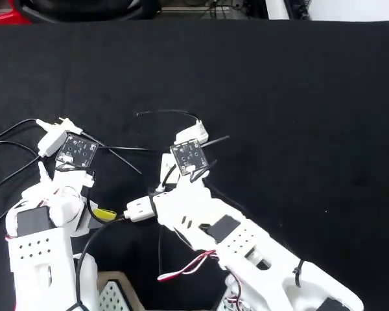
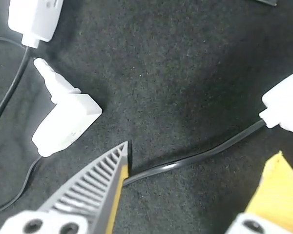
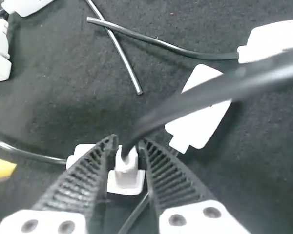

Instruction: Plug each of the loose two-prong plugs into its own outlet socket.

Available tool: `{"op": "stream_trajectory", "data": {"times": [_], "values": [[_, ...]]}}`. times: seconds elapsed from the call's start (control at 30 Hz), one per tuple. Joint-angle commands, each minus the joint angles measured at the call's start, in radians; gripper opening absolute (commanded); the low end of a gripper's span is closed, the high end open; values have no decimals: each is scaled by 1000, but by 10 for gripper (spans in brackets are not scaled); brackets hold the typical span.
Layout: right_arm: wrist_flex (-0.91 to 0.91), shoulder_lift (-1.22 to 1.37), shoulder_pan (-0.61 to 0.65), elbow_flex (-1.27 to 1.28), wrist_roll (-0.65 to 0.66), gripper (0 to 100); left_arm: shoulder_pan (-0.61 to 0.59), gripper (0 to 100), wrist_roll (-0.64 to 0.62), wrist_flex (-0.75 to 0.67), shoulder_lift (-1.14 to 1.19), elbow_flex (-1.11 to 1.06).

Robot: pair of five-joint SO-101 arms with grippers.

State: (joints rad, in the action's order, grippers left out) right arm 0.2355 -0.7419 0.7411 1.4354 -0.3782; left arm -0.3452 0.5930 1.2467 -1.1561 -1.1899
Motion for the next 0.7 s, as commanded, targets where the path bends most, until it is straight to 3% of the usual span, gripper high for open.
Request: {"op": "stream_trajectory", "data": {"times": [0.0, 0.23, 0.6, 0.67], "values": [[-6, 45, 15, -18, -9, 12, 8, 406, -9, 9, -9, 4], [-12, 209, 55, -94, -9, 12, 8, 406, -9, 8, -9, 4], [34, 147, 147, -54, 57, 12, 8, 406, -9, 8, -9, 5], [31, 142, 158, -50, 81, 12, 10, 406, -66, 3, -11, 18]]}}
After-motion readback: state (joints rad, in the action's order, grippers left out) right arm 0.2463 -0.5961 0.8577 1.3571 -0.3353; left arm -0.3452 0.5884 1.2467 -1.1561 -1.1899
